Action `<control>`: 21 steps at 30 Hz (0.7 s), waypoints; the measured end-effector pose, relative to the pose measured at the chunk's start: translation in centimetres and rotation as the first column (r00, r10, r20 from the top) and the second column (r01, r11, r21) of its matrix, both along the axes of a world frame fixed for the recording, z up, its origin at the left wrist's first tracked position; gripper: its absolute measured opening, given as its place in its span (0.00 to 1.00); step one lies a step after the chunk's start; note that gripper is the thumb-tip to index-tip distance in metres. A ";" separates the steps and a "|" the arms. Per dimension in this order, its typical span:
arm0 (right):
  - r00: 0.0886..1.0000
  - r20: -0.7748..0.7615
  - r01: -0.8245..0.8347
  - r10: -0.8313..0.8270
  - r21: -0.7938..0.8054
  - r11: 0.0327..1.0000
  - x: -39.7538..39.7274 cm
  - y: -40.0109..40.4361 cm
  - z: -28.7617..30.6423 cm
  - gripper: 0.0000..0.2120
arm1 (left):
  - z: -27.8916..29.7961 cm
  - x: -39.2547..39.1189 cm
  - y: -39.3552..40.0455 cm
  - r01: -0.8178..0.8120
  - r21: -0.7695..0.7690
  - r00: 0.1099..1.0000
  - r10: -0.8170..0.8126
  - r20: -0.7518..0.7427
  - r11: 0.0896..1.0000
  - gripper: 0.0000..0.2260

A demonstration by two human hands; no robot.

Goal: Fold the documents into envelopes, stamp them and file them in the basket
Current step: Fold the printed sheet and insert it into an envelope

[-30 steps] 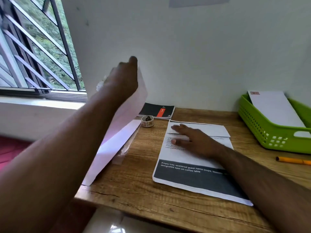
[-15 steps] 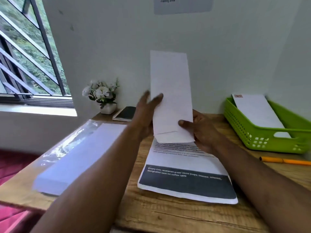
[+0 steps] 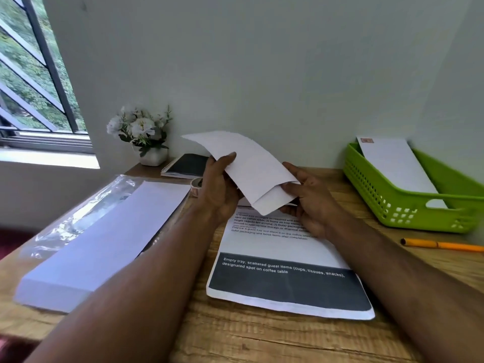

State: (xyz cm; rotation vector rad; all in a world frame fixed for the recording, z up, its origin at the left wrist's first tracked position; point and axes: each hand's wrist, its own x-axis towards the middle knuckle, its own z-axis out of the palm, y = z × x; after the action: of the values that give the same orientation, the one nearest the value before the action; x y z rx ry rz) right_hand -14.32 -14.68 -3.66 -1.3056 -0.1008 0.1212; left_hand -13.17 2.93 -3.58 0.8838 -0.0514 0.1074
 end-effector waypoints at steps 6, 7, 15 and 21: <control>0.999 -0.030 -0.024 0.024 0.004 1.000 -0.2 -0.1 0.3 0.13 | 0.5 -0.7 -0.3 0.226 -0.090 0.970 -0.216 0.114 0.970 0.29; 0.998 -0.040 -0.043 0.043 -0.006 0.999 -0.3 0.0 0.2 0.11 | 0.5 -0.7 -0.5 0.239 -0.089 0.967 -0.229 0.114 0.967 0.37; 1.000 0.025 0.010 -0.004 -0.270 0.963 -0.7 0.8 -0.3 0.12 | 0.2 -0.6 -1.3 0.182 -0.226 0.978 -0.153 0.139 0.957 0.47; 0.781 0.620 0.464 -0.077 -0.493 0.736 -0.9 1.1 -0.4 0.09 | 0.3 -0.5 -1.1 0.102 -0.268 0.992 -0.077 0.105 0.958 0.45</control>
State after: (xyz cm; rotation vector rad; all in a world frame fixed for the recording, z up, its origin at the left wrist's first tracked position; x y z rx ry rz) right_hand -15.25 -13.55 -4.10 -1.9903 -0.3942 -0.5675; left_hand -13.69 1.86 -3.33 0.5987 -0.1602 0.0687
